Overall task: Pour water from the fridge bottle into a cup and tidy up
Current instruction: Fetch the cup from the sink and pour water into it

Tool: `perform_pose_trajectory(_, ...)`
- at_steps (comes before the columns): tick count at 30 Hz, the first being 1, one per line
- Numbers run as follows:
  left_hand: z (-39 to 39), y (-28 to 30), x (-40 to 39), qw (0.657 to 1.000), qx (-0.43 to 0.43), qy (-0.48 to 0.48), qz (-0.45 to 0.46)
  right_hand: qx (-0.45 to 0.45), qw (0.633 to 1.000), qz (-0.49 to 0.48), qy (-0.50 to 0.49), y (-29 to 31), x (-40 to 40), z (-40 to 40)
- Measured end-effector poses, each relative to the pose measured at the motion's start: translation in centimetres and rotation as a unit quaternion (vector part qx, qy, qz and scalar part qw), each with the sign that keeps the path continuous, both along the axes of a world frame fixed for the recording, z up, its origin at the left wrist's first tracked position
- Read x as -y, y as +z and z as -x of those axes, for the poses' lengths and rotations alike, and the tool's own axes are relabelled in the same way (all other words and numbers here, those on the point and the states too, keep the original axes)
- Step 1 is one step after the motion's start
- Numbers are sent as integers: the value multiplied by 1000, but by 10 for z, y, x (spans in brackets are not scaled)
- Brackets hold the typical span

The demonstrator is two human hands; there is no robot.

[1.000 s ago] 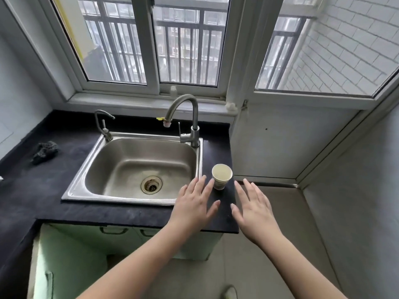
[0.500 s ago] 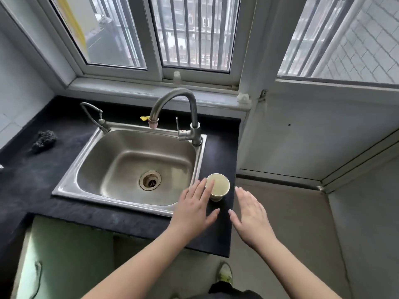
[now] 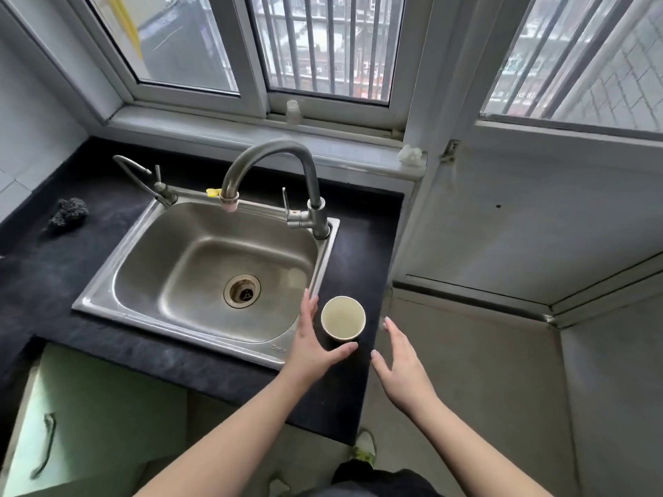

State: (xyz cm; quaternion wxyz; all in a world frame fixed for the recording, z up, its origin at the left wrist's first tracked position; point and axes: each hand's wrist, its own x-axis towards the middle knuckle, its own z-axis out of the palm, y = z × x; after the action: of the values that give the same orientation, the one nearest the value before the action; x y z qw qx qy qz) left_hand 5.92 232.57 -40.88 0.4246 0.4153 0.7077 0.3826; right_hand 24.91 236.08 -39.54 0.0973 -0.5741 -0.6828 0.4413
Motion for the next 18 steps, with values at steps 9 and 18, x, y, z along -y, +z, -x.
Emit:
perform_pose_trajectory(9,-6,-18,-16,999,20,21,33,-103,978,139,-116,-6,-10,4)
perform_pose_trajectory(18,-12,9,-22,998,55,4,11,-292,867,303,-266,-6,-18,19)
